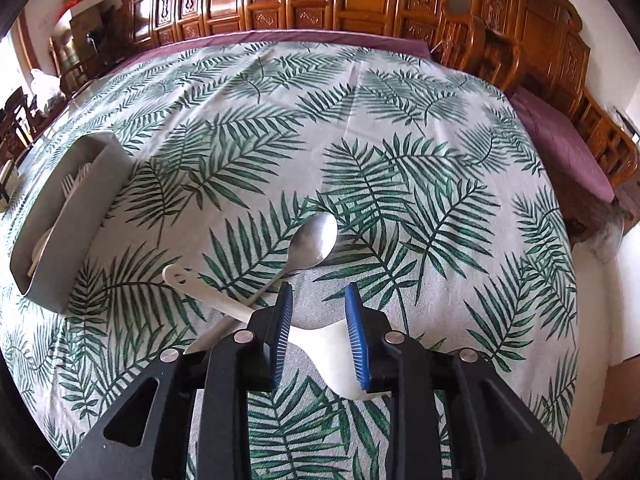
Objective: Organize utensils
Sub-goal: 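Grasp the white plastic spoon by its handle with the right tool, then grasp the metal spoon by its handle with the left tool, then lift and carry the metal spoon and white spoon toward the tray with both tools, then lower the metal spoon into the tray and open the left tool while the right carries the white spoon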
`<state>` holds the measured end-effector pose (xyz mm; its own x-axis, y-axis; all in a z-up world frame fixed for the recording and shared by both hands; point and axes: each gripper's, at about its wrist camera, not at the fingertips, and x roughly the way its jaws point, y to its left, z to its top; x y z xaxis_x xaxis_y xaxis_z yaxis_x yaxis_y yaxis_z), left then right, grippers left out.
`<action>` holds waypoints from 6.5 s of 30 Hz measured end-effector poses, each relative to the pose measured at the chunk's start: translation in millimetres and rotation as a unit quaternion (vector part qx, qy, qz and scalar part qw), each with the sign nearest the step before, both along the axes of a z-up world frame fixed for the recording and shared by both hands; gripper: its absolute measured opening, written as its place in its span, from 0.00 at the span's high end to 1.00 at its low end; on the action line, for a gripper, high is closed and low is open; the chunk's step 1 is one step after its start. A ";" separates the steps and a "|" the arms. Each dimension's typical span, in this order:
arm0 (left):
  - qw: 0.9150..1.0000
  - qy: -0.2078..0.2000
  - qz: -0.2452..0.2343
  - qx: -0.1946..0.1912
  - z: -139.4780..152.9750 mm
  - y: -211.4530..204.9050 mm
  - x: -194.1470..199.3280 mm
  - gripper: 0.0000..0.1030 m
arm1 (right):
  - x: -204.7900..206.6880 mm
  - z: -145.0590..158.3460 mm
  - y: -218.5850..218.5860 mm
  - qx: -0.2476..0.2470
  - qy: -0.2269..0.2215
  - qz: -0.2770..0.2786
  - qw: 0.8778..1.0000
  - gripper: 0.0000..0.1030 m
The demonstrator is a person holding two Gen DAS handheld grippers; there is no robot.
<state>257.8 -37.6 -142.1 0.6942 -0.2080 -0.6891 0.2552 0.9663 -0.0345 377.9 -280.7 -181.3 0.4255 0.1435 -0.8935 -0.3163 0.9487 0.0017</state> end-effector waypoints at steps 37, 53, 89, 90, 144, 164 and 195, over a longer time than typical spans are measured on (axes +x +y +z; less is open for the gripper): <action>0.999 0.040 -0.033 0.014 -31.9 -46.7 11.2 0.27 | -47.9 -15.0 17.2 0.000 0.055 0.094 0.994 0.57; 0.998 0.051 -0.037 0.017 -40.1 -56.7 18.2 0.27 | -58.5 -23.2 20.3 -0.049 0.054 0.128 0.989 0.59; 0.991 0.085 -0.077 0.064 -82.2 -154.0 107.2 0.27 | -66.6 1.8 -80.4 0.061 0.007 -0.021 0.998 0.90; 0.991 0.085 -0.079 0.067 -83.3 -157.8 109.5 0.27 | -66.1 2.3 -83.9 0.063 0.006 -0.025 0.998 0.90; 0.995 0.054 -0.073 0.031 -0.1 -116.5 79.1 0.98 | -71.9 60.7 -31.2 0.072 -0.043 0.002 0.996 0.90; 0.999 0.025 0.013 0.013 30.4 14.0 57.5 0.98 | -74.0 88.0 83.0 0.076 -0.055 0.069 0.993 0.90; 0.995 0.041 0.091 -0.008 -12.7 106.8 59.5 0.95 | -56.7 81.8 190.9 0.081 -0.041 0.121 0.988 0.90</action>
